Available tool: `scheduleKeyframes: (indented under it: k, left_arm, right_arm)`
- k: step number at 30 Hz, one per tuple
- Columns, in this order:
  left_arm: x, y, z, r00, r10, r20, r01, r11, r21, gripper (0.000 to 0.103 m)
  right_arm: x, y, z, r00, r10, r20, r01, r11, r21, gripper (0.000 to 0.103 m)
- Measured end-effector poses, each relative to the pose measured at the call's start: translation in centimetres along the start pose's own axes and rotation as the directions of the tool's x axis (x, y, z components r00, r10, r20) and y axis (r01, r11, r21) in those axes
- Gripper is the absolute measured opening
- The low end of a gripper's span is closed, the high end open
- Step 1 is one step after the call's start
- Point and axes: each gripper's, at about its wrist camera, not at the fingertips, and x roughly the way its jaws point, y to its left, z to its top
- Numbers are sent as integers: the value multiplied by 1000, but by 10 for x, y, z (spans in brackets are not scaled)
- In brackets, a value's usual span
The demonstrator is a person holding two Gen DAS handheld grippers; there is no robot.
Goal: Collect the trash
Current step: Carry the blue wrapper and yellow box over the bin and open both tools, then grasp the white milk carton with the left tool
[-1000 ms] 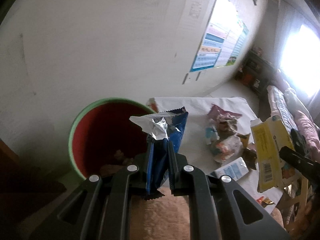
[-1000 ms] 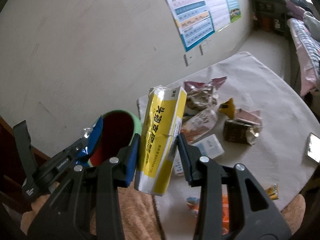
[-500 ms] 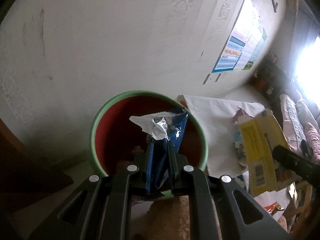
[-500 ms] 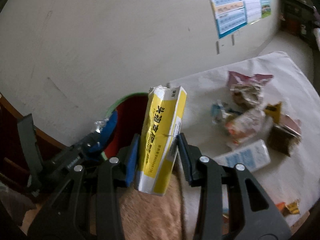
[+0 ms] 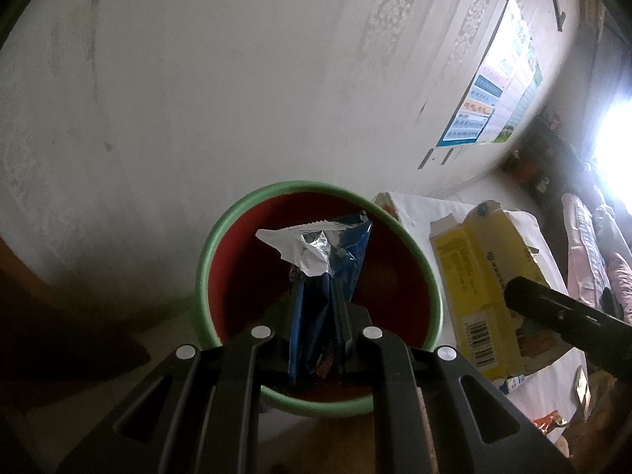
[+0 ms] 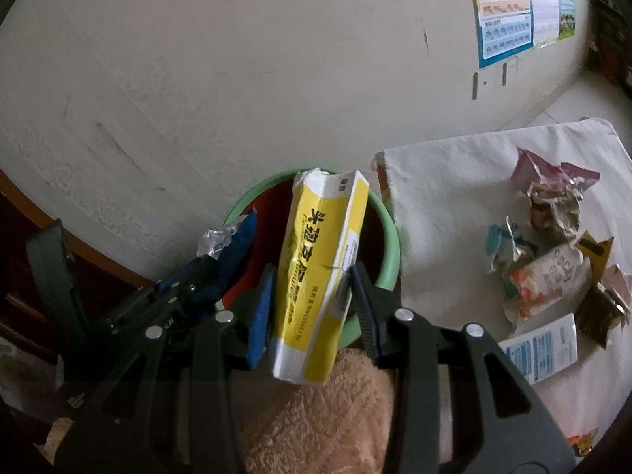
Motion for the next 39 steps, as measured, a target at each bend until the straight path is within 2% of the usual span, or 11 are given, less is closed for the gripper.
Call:
scheduleKeyframes:
  k: [6,8,9,10,11,20,25,30,34,36,39]
  left_arm:
    - [0,-2,9,1000,1,17,-1,1000,14,11]
    - [3,-3,11,1000,-1,12,0,1000,16,16]
    - [3,-5,12,1000,2,8,-2,1000,17,24]
    - [3,-6,13,1000,0,10,-1,1000,21,39]
    - [1,-6,14,1000,0,19,0,1000,21,45]
    - [-8,-15,11,1000,-3,26,3,1000,22,45]
    - [-16,-35,7,999,-35,22,34,999,40,45]
    - [-17,-68,-3,996,-93,1,92,990,111,45]
    - [-14,-111,-17,984,-171,-51,179,953,243,45]
    - [-5,-137,-27,971,-213,-107,236,915,327,45]
    - [13,-168,-40,949,-231,-216,302,867,396,50]
  right_arm:
    - [4,-2,8,1000,8,8,-8,1000,0,42]
    - [7,-2,9,1000,26,-3,-26,1000,1,47]
    - [9,-2,9,1000,31,-5,-31,1000,5,51]
    - [9,-4,8,1000,29,3,-29,1000,9,56]
    - [9,-5,8,1000,29,9,-29,999,13,57]
    - [-19,-23,-8,999,12,33,-14,998,65,64]
    - [-43,-40,-28,999,-10,48,6,996,92,65]
    - [-71,-67,-52,995,-76,67,70,993,92,68]
    - [-98,-104,-85,986,-159,57,151,980,126,69]
    - [-108,-123,-103,980,-193,44,184,969,165,70]
    - [-119,-151,-123,976,-216,25,204,949,239,70]
